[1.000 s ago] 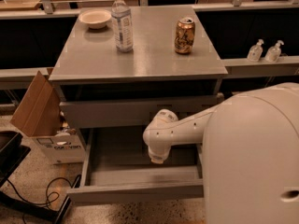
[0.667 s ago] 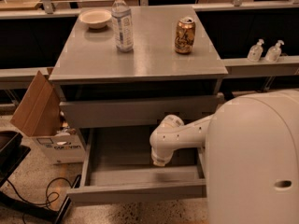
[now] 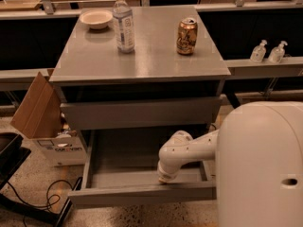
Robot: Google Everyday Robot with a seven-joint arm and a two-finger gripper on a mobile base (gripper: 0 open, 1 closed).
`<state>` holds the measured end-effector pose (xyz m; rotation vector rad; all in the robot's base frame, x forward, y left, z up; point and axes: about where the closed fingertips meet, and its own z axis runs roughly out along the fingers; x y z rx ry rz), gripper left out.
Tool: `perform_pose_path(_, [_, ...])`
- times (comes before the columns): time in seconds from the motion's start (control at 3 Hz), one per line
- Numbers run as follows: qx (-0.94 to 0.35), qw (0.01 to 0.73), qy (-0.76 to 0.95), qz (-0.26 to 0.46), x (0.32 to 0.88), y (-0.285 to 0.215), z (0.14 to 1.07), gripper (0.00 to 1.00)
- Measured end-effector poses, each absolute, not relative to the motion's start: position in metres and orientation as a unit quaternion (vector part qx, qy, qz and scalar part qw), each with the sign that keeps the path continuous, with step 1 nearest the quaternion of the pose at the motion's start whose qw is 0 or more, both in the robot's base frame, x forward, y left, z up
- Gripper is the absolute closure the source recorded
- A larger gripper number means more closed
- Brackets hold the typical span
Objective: Open middle drawer
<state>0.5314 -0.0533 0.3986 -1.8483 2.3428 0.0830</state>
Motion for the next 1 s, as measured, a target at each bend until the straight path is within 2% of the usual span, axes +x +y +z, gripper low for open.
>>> perform_pose_path(0.33, [-0.602, 0.043, 0.796, 0.046, 0.482, -0.058, 0.4, 1.0])
perform_pose_path(0.67, [-0.602, 0.043, 0.796, 0.046, 0.482, -0.058, 0.4, 1.0])
perform_pose_path(1.0, [-0.608, 0.017, 0.792, 0.052, 0.446, -0.063, 0.413, 1.0])
